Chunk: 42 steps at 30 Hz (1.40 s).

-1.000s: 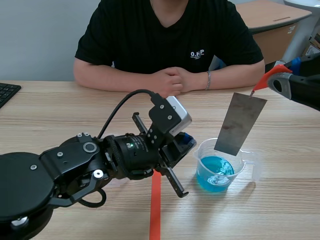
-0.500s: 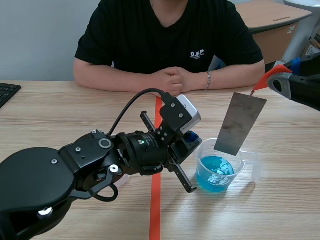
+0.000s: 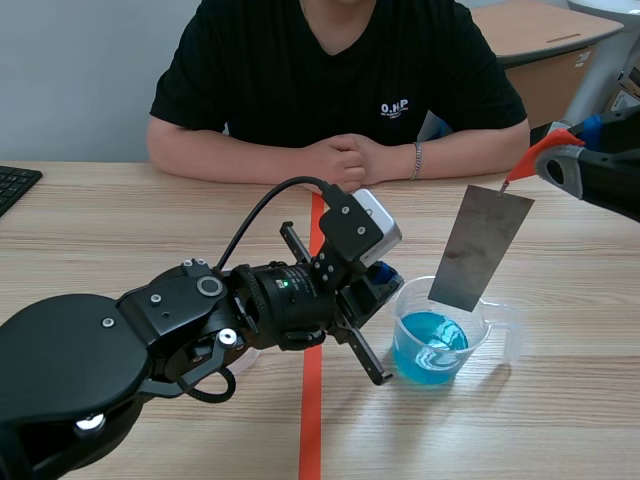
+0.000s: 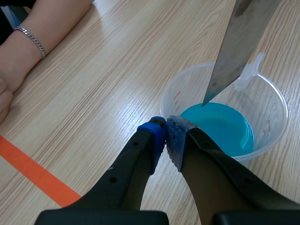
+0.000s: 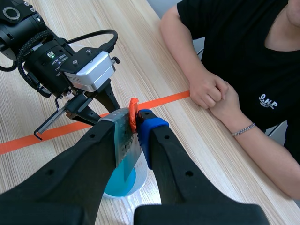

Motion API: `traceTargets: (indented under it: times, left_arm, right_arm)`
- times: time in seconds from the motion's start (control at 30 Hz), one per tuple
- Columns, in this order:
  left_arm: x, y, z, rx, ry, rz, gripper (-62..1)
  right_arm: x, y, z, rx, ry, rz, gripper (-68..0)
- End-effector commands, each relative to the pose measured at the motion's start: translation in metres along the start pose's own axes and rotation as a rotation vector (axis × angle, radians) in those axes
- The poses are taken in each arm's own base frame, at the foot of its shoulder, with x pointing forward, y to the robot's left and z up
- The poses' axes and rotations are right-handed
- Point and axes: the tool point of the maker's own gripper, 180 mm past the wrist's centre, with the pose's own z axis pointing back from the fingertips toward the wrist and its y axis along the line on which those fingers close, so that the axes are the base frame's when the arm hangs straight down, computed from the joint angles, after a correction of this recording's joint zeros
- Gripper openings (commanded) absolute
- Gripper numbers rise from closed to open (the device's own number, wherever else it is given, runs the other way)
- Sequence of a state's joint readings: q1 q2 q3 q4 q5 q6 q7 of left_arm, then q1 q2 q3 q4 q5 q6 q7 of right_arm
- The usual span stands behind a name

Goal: Do the redox reaction experiment.
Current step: 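Point at the plate with the left hand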

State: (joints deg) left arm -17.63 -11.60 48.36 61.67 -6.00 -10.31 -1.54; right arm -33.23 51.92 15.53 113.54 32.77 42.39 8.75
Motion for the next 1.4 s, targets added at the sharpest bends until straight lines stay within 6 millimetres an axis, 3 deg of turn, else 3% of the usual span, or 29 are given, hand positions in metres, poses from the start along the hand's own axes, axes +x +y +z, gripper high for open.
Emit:
traceTargets:
  times: [0.0, 0.77, 1.03, 1.17, 1.37]
  left_arm:
    - [0.016, 0.003, -0.003, 0.004, -0.045, -0.004, -56.3]
    - [0.015, 0.003, -0.002, 0.005, -0.044, -0.005, -56.3]
    - [0.006, 0.006, 0.003, 0.008, -0.02, -0.011, -56.3]
    - [-0.007, 0.01, 0.017, 0.015, 0.006, -0.027, -56.3]
    - [-0.019, 0.007, 0.057, 0.013, 0.025, -0.058, -56.3]
  right_arm:
    - [0.01, -0.003, 0.0, 0.007, -0.03, 0.019, -66.0]
    - [0.01, -0.003, 0.0, 0.007, -0.029, 0.019, -66.0]
    - [0.01, -0.003, 0.0, 0.007, -0.029, 0.019, -66.0]
    - [0.01, -0.003, 0.0, 0.007, -0.029, 0.019, -66.0]
    - [0.01, -0.003, 0.0, 0.005, -0.03, 0.018, -66.0]
